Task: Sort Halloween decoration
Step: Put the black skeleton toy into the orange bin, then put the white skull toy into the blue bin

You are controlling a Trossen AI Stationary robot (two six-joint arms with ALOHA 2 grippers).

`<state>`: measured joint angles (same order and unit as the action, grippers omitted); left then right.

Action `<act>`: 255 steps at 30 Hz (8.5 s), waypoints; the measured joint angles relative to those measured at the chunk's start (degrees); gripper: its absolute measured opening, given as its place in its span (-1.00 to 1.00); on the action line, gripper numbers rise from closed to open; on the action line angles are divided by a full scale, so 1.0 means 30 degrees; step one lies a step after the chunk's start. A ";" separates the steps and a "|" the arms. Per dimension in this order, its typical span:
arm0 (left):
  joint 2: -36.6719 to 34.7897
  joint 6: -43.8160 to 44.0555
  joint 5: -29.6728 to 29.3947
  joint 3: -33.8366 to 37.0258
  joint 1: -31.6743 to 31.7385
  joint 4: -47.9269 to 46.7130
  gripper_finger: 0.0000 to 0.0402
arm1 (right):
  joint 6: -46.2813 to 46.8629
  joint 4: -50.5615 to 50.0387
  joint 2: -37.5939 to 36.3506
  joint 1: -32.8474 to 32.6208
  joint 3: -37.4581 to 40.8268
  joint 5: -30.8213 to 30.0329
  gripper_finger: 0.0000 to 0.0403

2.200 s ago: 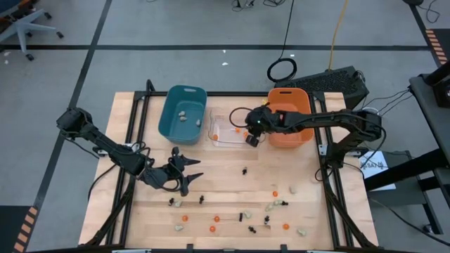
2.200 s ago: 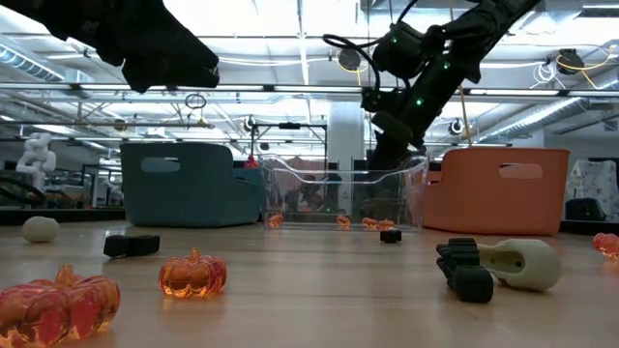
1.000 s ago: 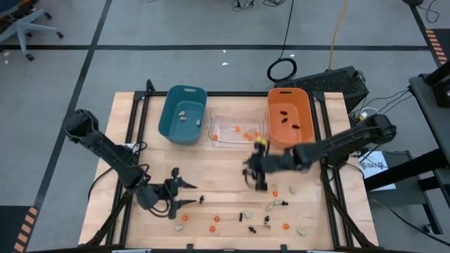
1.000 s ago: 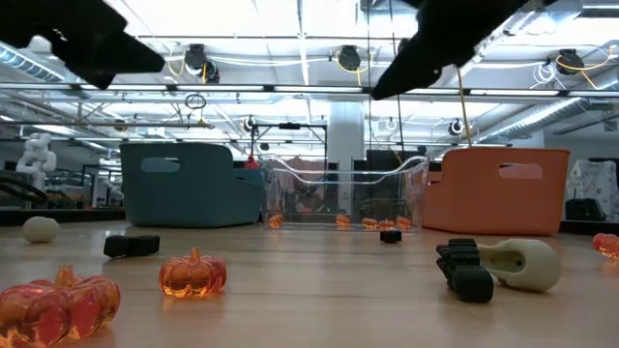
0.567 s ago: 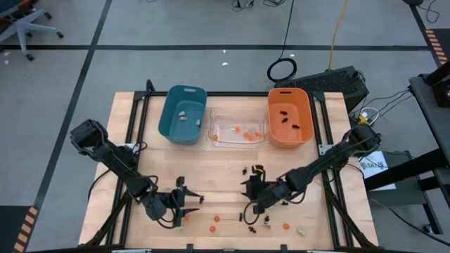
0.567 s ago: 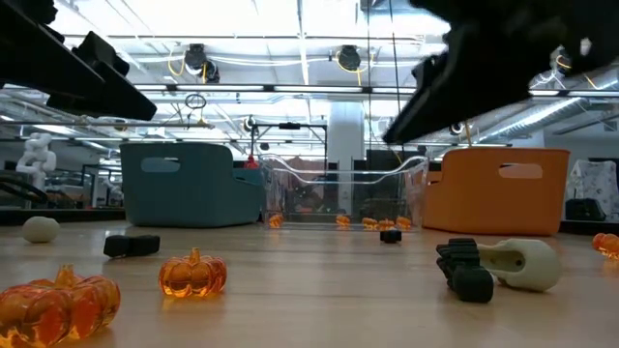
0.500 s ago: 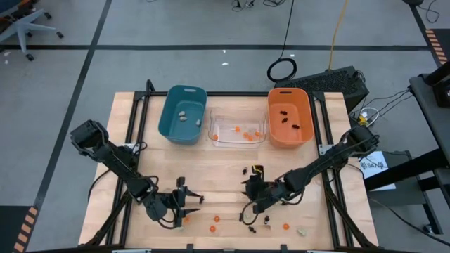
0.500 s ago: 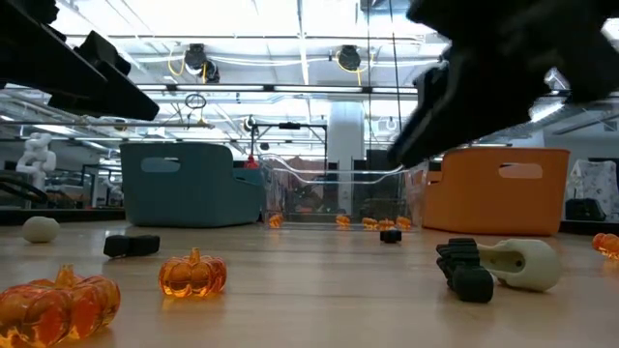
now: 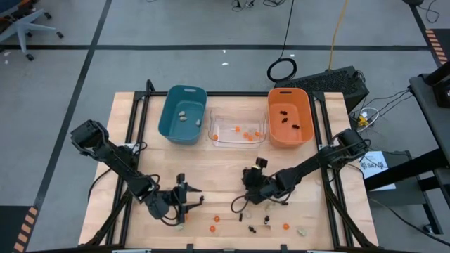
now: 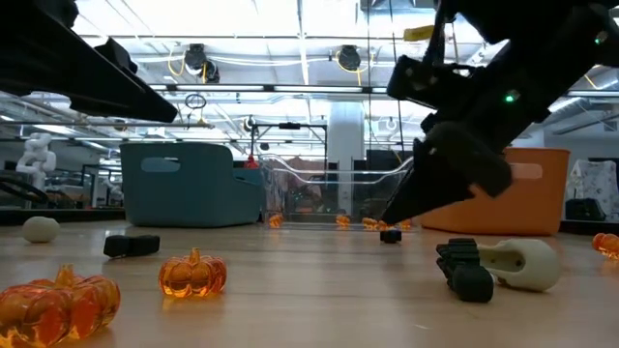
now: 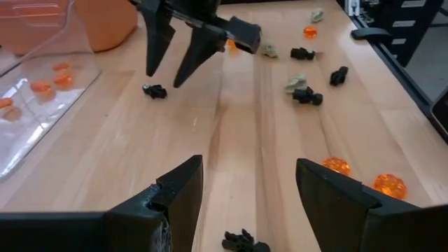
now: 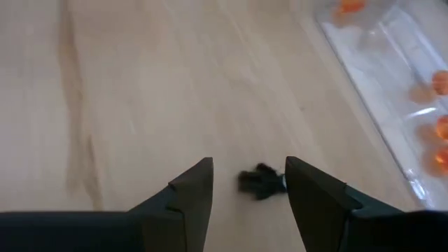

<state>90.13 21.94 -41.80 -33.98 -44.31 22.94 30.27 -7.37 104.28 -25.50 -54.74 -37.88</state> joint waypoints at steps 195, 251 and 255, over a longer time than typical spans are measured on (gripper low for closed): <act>-0.0015 0.1054 -0.0643 0.0029 0.1735 -0.1913 0.13 | -0.3247 -1.6092 -1.8748 0.5735 -0.0007 0.8705 -0.25; -0.0015 0.0560 -0.0497 0.0029 0.1422 -0.1987 0.13 | 1.9681 -1.4114 -0.3242 -1.0309 0.2431 0.4014 0.11; -0.0011 0.0391 -0.0497 0.0029 0.1339 -0.1987 0.13 | 1.9877 -1.3166 -0.3296 -1.0316 0.2878 0.3930 -0.01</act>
<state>90.09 23.11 -43.29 -33.89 -40.29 16.98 89.90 -46.87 94.39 -56.45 -46.11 -26.09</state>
